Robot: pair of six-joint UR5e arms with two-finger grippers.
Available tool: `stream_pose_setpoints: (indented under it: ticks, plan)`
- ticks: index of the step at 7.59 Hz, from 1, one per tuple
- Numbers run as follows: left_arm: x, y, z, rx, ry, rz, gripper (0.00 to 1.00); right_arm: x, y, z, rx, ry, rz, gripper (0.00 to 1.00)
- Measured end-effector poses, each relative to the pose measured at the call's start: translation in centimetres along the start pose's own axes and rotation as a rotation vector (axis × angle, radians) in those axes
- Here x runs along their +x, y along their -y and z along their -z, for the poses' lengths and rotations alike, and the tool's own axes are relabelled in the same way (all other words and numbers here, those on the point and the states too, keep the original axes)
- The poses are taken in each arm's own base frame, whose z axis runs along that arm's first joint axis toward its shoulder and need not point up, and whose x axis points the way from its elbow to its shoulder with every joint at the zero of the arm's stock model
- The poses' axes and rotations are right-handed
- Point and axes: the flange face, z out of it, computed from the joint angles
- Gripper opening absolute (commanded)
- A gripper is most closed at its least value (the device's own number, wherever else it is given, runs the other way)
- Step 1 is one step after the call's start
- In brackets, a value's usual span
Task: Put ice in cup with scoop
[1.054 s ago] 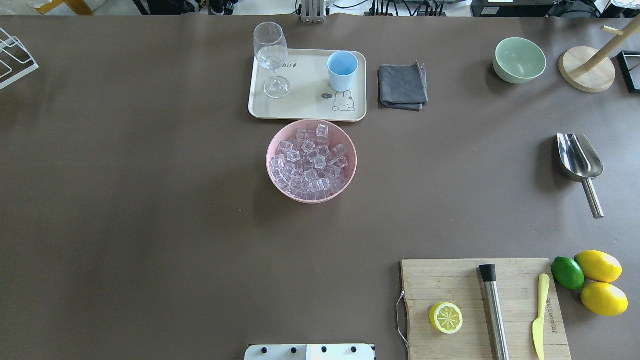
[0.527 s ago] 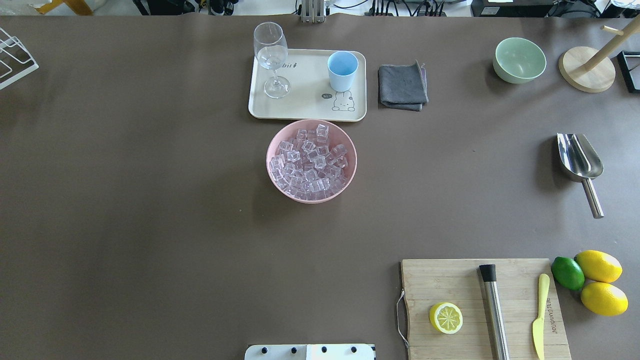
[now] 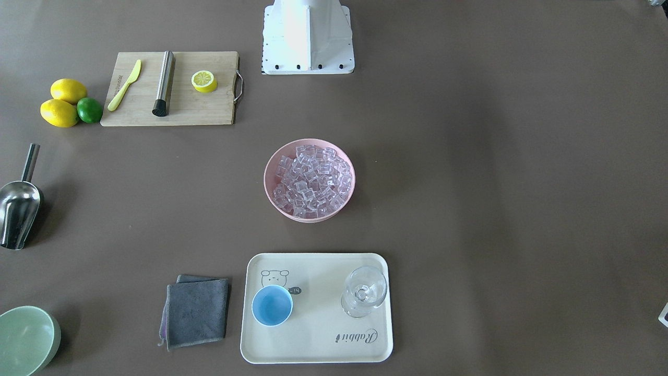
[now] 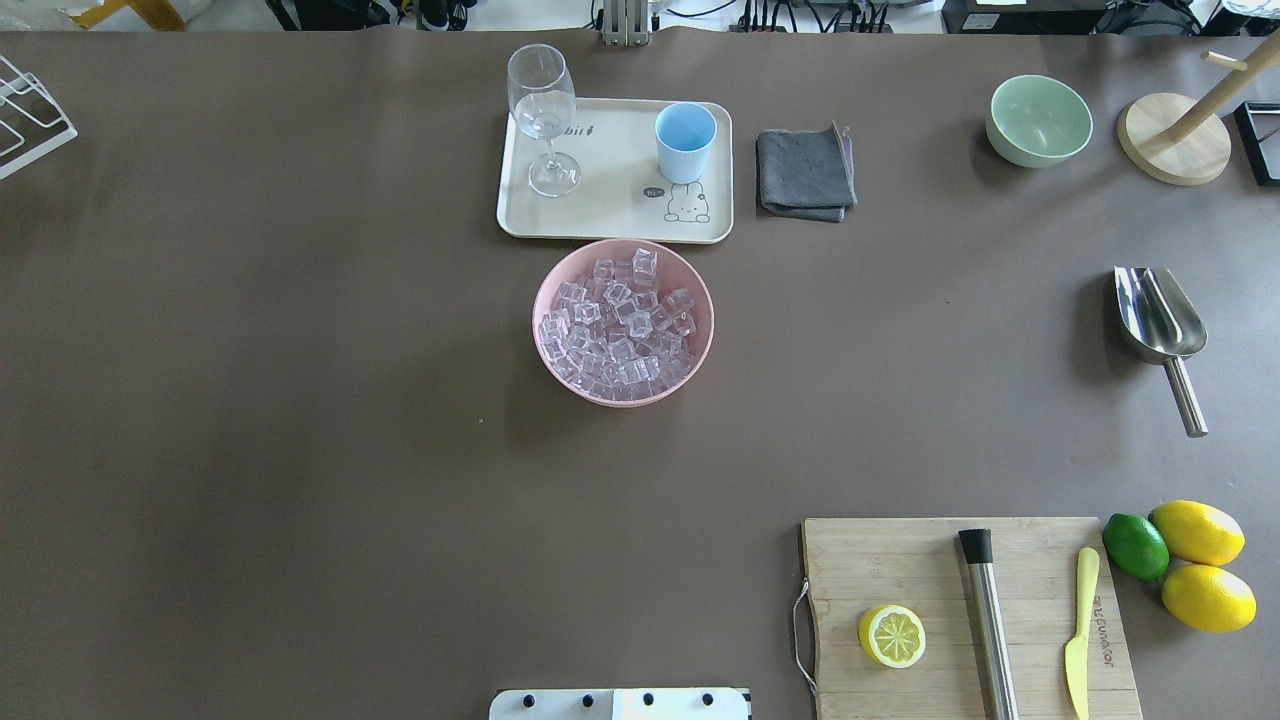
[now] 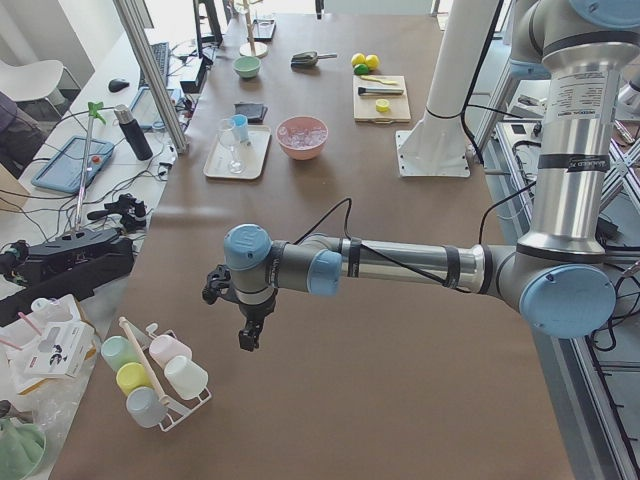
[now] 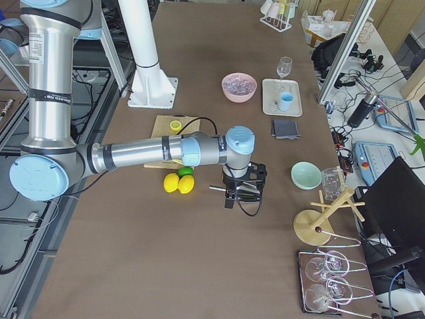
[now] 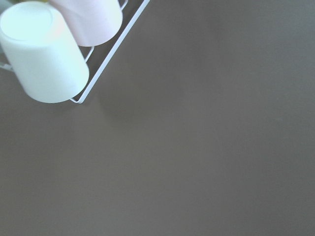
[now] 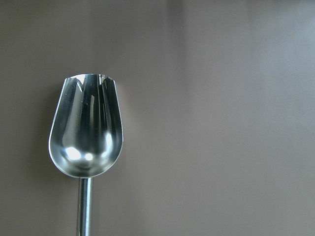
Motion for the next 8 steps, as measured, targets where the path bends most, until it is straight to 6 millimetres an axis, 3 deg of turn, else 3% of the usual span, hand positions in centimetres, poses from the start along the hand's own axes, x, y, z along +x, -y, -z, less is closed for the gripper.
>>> stream_pose_setpoints:
  ticks: [3,5,8]
  plan:
    - [4.9,2.1,-2.0,-0.013,-0.058,-0.107,0.99,-7.1,-1.0,-3.5,0.100,0.088,-0.132,1.00]
    - [11.9,4.3,-1.3,0.016,-0.077,-0.277,0.99,-10.6,-3.2,-6.2,0.176,0.137,-0.177,1.00]
    - [22.4,7.8,-2.4,0.039,-0.118,-0.765,0.99,-9.8,-6.6,-10.7,0.235,0.104,-0.136,1.00]
